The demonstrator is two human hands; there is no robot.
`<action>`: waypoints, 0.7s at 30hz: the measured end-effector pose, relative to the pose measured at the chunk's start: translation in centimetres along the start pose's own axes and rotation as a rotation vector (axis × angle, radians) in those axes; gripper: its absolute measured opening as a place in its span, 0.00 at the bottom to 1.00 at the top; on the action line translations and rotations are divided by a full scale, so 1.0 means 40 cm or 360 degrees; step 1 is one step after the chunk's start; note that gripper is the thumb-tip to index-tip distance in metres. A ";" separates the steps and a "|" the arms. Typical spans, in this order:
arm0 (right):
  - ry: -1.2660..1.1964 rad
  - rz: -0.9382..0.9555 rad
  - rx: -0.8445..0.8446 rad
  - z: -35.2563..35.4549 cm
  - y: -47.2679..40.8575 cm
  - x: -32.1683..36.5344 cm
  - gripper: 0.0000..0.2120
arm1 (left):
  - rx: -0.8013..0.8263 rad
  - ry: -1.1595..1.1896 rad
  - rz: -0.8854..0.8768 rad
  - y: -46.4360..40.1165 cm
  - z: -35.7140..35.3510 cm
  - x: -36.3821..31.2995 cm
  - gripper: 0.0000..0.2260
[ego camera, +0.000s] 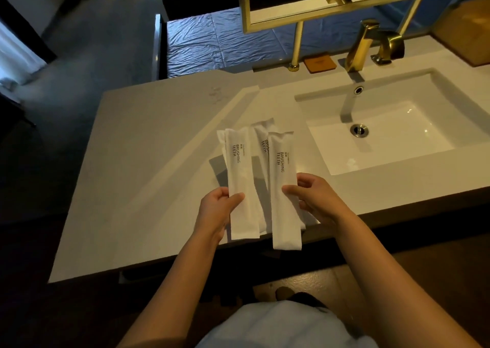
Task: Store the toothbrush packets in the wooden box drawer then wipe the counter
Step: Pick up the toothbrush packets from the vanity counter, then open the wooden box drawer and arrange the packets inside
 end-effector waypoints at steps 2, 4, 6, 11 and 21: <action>-0.0079 0.0037 -0.0122 0.048 0.043 -0.007 0.05 | 0.0052 0.0009 -0.0056 0.014 -0.024 -0.010 0.01; -0.0131 0.0086 -0.0265 0.106 0.100 -0.023 0.06 | 0.0131 -0.0020 -0.0089 0.033 -0.065 -0.013 0.01; -0.0167 0.0139 -0.0442 0.176 0.168 -0.058 0.07 | 0.0246 -0.0153 -0.0147 0.056 -0.121 -0.009 0.02; -0.0269 0.0051 -0.0939 0.357 0.398 -0.220 0.10 | 0.0594 -0.0471 -0.0220 0.141 -0.283 0.056 0.03; -0.0689 -0.0524 -0.1614 0.507 0.806 -0.746 0.05 | 0.1017 -0.1150 -0.0316 0.303 -0.557 0.273 0.02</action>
Point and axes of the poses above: each hand's wrist, its own y-axis away from the middle knuckle, its own z-axis out of the back of the hand, x = y × z, the point moved 10 cm from there along -y, towards the middle knuckle, and after that the axes turned 2 degrees about -z, right-handed, at the moved point
